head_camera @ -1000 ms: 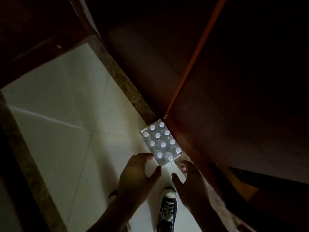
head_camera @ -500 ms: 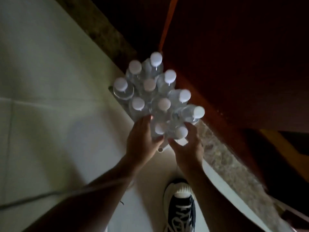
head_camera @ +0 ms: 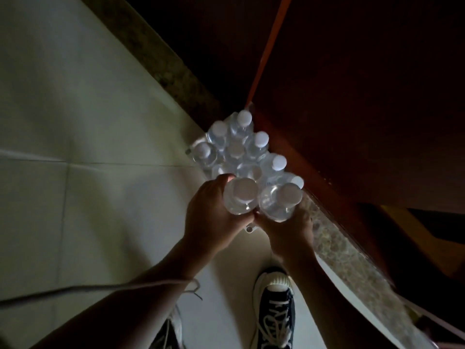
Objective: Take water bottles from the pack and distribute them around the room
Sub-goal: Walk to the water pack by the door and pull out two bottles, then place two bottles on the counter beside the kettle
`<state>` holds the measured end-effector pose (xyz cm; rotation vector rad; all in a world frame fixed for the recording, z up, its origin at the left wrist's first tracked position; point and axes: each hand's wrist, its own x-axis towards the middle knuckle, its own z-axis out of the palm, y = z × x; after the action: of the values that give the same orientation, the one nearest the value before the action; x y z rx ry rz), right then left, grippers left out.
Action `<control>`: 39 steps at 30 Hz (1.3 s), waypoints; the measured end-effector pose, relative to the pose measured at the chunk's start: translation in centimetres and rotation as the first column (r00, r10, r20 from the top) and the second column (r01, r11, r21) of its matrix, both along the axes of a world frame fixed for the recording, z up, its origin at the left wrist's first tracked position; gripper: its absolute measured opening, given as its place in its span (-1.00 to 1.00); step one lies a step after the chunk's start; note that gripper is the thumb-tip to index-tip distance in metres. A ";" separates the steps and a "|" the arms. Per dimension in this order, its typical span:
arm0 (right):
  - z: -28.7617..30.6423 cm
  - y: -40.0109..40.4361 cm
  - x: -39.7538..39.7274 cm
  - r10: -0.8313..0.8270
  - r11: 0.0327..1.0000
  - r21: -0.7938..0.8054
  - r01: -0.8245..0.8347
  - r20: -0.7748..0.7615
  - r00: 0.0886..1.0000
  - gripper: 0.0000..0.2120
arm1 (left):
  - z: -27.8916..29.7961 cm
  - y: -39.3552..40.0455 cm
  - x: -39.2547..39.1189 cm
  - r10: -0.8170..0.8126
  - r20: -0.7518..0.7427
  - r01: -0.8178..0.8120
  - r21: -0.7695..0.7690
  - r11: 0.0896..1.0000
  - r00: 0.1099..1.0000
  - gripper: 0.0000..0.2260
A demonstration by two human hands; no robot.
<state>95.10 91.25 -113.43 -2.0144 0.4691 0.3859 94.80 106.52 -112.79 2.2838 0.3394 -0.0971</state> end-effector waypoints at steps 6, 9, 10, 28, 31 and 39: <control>21.9 2.7 5.1 0.054 0.941 0.331 -0.068 0.052 0.997 -0.57 | 23.9 3.4 2.4 0.156 -0.028 -0.159 -0.174 0.972 0.987 -0.54; 36.2 4.6 8.4 0.091 0.894 0.427 -0.139 0.130 0.987 -0.62 | 37.7 5.2 4.4 0.194 -0.007 -0.188 -0.294 0.937 0.981 -0.66; 41.1 5.3 9.2 0.118 0.875 0.451 -0.175 0.152 0.981 -0.65 | 42.4 5.7 4.9 0.214 0.017 -0.196 -0.342 0.919 0.977 -0.66; 106.5 7.9 7.7 0.156 0.641 0.426 -0.639 0.743 0.651 -0.64 | 106.6 10.2 0.4 0.287 0.682 0.128 -0.490 0.862 0.673 -0.72; 109.3 8.5 5.9 0.128 0.626 0.423 -0.656 0.773 0.621 -0.59 | 109.5 11.1 -0.5 0.242 0.687 0.201 -0.498 0.844 0.685 -0.66; 110.2 8.6 2.4 -0.002 0.760 0.407 -0.507 0.781 0.624 -0.79 | 110.6 11.2 -0.4 -0.017 0.686 0.464 -0.473 0.749 0.727 -0.70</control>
<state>97.51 99.86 -3.27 -1.4107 -0.4661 -0.1517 94.38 117.69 -2.16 1.5379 -0.3555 0.3954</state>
